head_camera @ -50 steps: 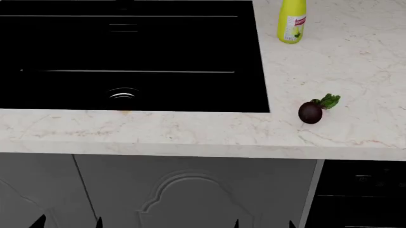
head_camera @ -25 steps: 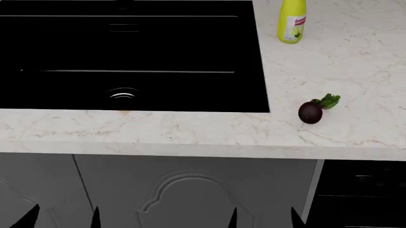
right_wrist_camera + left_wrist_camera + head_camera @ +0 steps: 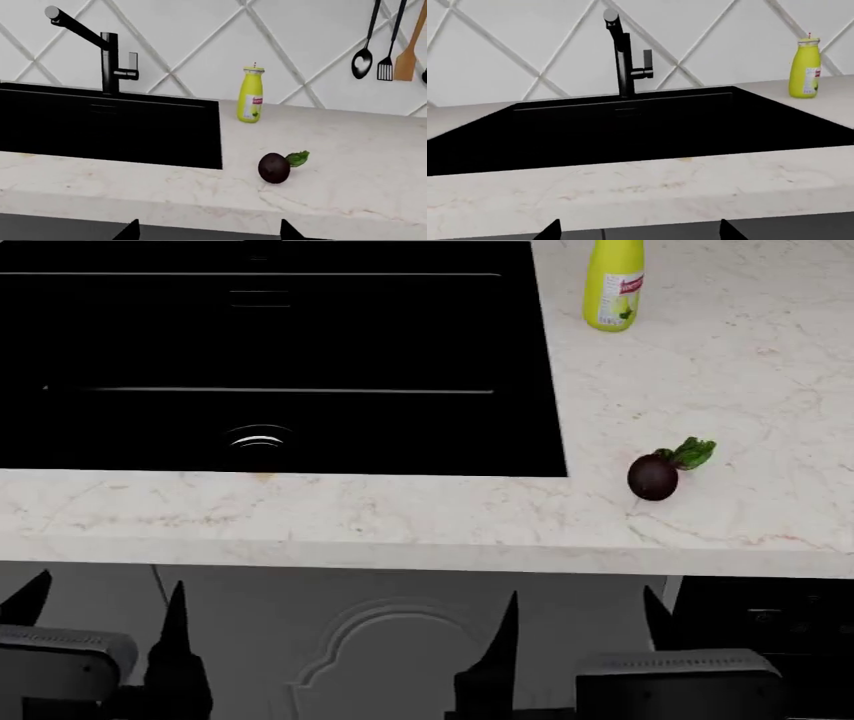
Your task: Pick the beet from the counter and place it in the sink
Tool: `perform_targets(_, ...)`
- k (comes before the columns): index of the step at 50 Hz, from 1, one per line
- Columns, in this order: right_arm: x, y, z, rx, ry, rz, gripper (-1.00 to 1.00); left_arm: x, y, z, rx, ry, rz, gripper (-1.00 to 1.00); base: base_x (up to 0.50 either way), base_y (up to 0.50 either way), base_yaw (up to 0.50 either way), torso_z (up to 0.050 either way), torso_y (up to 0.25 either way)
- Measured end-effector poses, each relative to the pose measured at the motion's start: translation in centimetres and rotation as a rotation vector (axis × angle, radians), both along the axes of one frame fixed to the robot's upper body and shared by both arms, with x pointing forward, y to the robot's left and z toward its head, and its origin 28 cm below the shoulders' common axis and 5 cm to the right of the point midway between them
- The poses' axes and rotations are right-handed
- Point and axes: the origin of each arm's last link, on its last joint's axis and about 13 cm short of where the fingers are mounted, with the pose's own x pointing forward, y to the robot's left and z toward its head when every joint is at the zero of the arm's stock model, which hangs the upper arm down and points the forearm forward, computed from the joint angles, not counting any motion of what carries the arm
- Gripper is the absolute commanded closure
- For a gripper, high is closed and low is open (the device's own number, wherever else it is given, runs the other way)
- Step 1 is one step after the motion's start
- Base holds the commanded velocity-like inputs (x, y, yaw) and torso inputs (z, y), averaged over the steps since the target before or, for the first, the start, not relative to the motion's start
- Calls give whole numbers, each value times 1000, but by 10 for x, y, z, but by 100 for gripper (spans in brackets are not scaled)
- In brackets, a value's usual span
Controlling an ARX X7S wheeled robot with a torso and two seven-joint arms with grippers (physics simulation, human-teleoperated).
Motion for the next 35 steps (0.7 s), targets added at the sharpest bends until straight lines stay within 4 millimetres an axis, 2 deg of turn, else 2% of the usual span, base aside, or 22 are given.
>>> perform_targets(11,6,-5,14,0,-29,-14,-100,11,18,22,13,-28,84,-100,0,0,0,0,0)
perform_targets(22,6,-8,24,12,-56,-16,-100,9,43,45,6,-51,203,-100,0,0,0,0,0)
perform_targets(35,7,-11,41,32,-64,-5,-100,7,65,56,4,-55,314,-100,0,0,0,0,0)
